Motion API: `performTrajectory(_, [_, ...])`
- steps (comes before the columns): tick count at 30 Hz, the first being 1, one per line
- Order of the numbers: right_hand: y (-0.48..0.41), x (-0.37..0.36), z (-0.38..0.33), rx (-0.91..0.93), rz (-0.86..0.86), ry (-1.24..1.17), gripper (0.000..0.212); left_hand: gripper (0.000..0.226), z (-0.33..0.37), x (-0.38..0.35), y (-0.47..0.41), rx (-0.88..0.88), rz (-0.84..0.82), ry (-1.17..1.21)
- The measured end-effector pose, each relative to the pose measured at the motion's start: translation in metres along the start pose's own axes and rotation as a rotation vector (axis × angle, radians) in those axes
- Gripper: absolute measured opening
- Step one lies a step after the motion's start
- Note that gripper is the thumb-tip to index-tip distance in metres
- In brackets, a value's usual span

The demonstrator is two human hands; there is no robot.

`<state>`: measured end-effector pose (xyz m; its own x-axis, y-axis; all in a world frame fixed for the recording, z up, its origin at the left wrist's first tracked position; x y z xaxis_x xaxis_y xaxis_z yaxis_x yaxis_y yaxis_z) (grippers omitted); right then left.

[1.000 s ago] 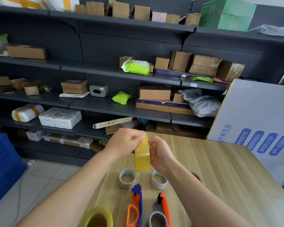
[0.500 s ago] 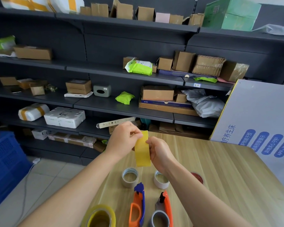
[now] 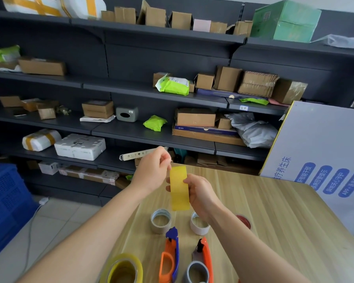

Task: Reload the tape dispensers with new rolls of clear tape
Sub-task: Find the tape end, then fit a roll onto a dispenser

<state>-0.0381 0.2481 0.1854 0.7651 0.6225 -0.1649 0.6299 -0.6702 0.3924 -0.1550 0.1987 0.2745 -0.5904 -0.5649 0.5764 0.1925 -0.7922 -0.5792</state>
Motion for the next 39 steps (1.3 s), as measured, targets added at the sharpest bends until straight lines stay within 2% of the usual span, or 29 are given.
performTrajectory(4, [0.001, 0.001, 0.000, -0.015, -0.015, -0.045, 0.035, 0.023, 0.003, -0.005, 0.000, -0.057, -0.049, 0.004])
performTrajectory(6, [0.002, 0.002, 0.001, -0.028, -0.025, -0.081, 0.033, 0.020, 0.004, -0.009, 0.004, -0.069, -0.085, 0.024])
performTrajectory(10, [0.000, 0.005, 0.004, -0.075, -0.041, -0.193, 0.039, 0.028, 0.007, -0.018, 0.011, -0.105, -0.194, 0.067])
performTrajectory(14, [0.000, 0.001, 0.007, -0.121, -0.076, -0.229, 0.041, 0.013, 0.018, -0.016, 0.010, -0.153, -0.170, 0.087])
performTrajectory(17, [0.000, -0.002, 0.012, -0.171, -0.115, -0.284, 0.047, 0.013, 0.021, -0.015, 0.010, -0.167, -0.185, 0.095])
performTrajectory(19, [0.000, -0.004, 0.013, -0.198, -0.155, -0.304, 0.050, 0.021, 0.017, -0.018, 0.012, -0.129, -0.255, 0.110])
performTrajectory(22, [0.001, -0.007, 0.013, -0.217, -0.212, -0.296, 0.052, 0.055, 0.011, -0.027, 0.018, -0.088, -0.380, 0.093])
performTrajectory(25, [0.004, -0.009, 0.012, -0.221, -0.242, -0.275, 0.058, 0.061, 0.009, -0.025, 0.016, -0.075, -0.356, 0.094])
performTrajectory(31, [0.005, -0.001, 0.010, -0.172, -0.155, -0.252, 0.043, 0.071, 0.010, -0.017, 0.013, -0.099, -0.250, 0.057])
performTrajectory(36, [0.009, 0.001, 0.004, -0.140, -0.103, -0.216, 0.046, 0.066, 0.014, -0.010, 0.010, -0.136, -0.173, 0.025])
performTrajectory(39, [0.012, -0.001, 0.001, -0.130, -0.128, -0.259, 0.051, 0.060, 0.007, -0.012, 0.008, -0.105, -0.185, 0.053])
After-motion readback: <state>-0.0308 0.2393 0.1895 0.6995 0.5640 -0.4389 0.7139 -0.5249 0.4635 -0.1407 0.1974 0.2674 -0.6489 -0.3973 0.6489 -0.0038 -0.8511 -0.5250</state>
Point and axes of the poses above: each hand's wrist, its own y-axis away from the middle knuckle, its own x-axis out of the back of the hand, z = x × y, the point moved 10 cm from there along -y, towards the middle knuckle, and after that the axes turned 14 degrees about -x, right-handed, at the moved point
